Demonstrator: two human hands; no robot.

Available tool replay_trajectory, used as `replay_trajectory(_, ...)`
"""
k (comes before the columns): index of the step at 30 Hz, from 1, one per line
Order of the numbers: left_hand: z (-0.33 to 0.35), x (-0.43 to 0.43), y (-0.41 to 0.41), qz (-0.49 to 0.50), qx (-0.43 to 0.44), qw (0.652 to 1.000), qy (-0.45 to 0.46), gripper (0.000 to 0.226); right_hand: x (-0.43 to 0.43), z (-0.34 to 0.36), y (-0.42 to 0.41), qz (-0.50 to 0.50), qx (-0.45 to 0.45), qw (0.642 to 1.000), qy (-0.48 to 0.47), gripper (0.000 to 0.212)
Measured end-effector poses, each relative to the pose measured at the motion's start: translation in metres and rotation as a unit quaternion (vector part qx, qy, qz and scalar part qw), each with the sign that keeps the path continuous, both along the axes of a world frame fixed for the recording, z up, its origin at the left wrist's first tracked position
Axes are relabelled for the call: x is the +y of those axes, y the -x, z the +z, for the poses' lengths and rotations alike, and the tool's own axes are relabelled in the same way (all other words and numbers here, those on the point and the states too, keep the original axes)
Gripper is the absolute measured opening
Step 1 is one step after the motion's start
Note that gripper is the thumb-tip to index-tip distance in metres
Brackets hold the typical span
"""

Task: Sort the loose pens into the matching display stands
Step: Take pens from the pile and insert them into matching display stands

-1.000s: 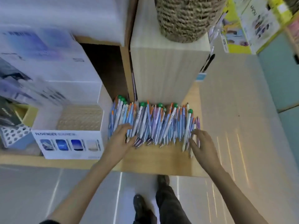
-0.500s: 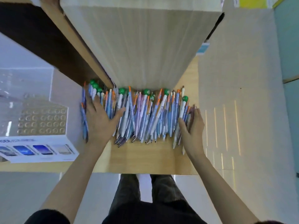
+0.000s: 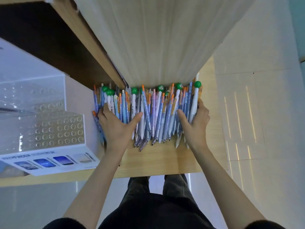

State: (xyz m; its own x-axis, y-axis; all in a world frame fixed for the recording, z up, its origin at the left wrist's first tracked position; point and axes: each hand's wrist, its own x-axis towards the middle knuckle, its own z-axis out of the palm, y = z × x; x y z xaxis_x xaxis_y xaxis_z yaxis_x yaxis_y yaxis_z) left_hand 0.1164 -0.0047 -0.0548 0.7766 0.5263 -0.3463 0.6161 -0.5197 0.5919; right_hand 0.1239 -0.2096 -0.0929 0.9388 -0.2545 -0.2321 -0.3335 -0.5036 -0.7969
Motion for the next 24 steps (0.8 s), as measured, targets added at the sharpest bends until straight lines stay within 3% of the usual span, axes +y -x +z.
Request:
replay_trajectory(8, 0.003, 0.0, 0.004, -0.028, 0.003, 0.999, 0.031, 0.115, 0.026, 0.001, 0.008, -0.008, 0.001, 1.0, 0.022, 0.063)
replay_trajectory(14, 0.002, 0.004, 0.019, -0.07, -0.012, 0.997, 0.038, 0.106, 0.025, 0.001, 0.032, 0.043, -0.005, 0.997, 0.064, 0.07)
replay_trajectory(17, 0.003, 0.006, 0.025, -0.094, -0.029, 0.995, 0.013, 0.102, 0.009, 0.0, 0.032, 0.045, 0.004, 0.999, 0.025, 0.074)
replay_trajectory(22, 0.013, -0.008, 0.015, -0.148, -0.106, 0.979, -0.088, 0.076, -0.015, 0.002, 0.018, 0.087, 0.034, 0.996, -0.002, 0.084)
replay_trajectory(24, 0.013, -0.021, 0.008, -0.185, -0.128, 0.969, -0.099, 0.061, -0.021, 0.007, 0.014, 0.088, 0.02, 0.995, -0.034, 0.069)
